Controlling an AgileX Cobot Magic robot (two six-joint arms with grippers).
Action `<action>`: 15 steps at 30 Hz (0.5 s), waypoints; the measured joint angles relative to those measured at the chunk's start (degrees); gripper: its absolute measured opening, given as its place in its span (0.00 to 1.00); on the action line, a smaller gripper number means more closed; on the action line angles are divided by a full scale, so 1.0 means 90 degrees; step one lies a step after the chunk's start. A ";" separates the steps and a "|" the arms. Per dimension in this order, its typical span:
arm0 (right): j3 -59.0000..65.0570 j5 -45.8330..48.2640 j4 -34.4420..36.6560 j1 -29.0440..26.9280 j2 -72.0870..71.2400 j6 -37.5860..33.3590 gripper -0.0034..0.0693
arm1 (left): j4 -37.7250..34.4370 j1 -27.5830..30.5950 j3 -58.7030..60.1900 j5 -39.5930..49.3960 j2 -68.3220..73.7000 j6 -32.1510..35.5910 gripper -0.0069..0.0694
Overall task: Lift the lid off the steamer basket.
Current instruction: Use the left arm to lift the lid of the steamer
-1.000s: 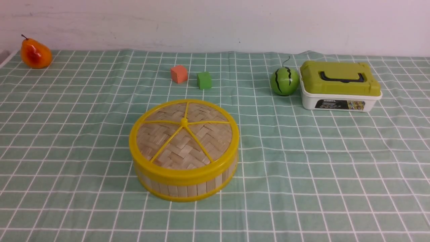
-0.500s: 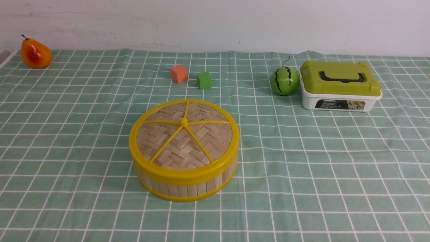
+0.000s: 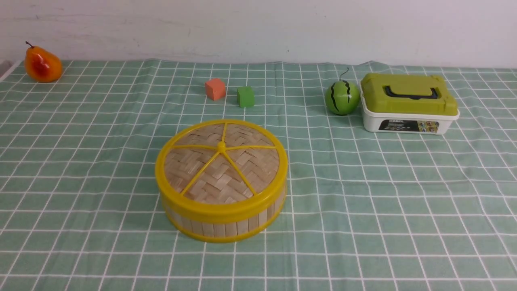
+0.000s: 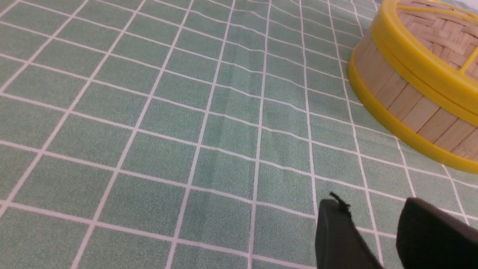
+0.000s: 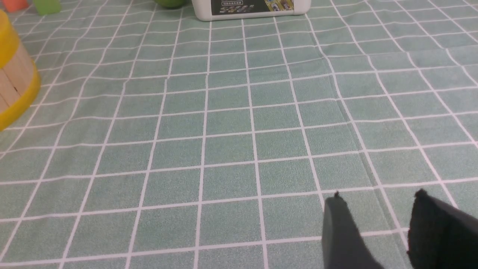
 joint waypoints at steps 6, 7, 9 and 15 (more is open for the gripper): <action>0.0000 0.0000 0.0000 0.0000 0.0000 0.0000 0.38 | 0.0000 0.0000 0.0000 0.0000 0.0000 0.0000 0.40; 0.0000 0.0000 0.0000 0.0000 0.0000 0.0000 0.38 | 0.0000 0.0000 0.0000 0.0000 0.0000 0.0000 0.40; 0.0000 0.0000 0.0000 0.0000 0.0000 0.0000 0.38 | 0.0000 0.0000 0.0000 0.0000 0.0000 0.0000 0.40; 0.0000 0.0000 0.0000 0.0000 0.0000 0.0000 0.38 | -0.0148 0.0000 0.0008 -0.0346 0.0000 -0.0090 0.40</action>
